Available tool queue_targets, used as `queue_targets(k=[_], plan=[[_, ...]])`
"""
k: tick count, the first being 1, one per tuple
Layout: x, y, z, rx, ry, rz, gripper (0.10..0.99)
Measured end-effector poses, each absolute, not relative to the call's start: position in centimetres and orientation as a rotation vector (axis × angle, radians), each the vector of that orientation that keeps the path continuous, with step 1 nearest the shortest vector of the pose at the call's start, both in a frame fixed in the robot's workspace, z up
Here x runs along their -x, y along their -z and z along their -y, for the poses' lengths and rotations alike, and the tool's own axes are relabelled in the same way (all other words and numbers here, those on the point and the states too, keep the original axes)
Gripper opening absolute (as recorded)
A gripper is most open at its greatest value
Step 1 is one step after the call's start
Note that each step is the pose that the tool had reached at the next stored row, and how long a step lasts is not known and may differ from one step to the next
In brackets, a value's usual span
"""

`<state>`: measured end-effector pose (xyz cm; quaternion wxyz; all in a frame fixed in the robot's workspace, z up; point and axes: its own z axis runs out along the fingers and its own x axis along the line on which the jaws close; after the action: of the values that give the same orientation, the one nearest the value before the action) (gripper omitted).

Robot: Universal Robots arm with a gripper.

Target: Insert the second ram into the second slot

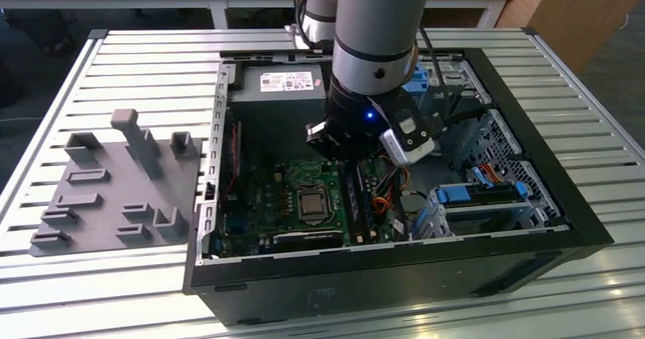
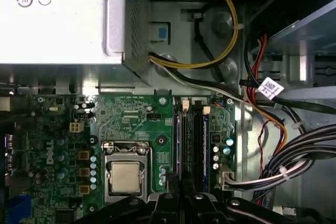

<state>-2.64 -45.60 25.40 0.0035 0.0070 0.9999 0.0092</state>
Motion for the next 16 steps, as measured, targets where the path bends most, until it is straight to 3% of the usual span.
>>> queue_targets(k=[16], plan=[[2.1, -23.9, 45.6, -0.026, -0.029, -3.148, 0.137]])
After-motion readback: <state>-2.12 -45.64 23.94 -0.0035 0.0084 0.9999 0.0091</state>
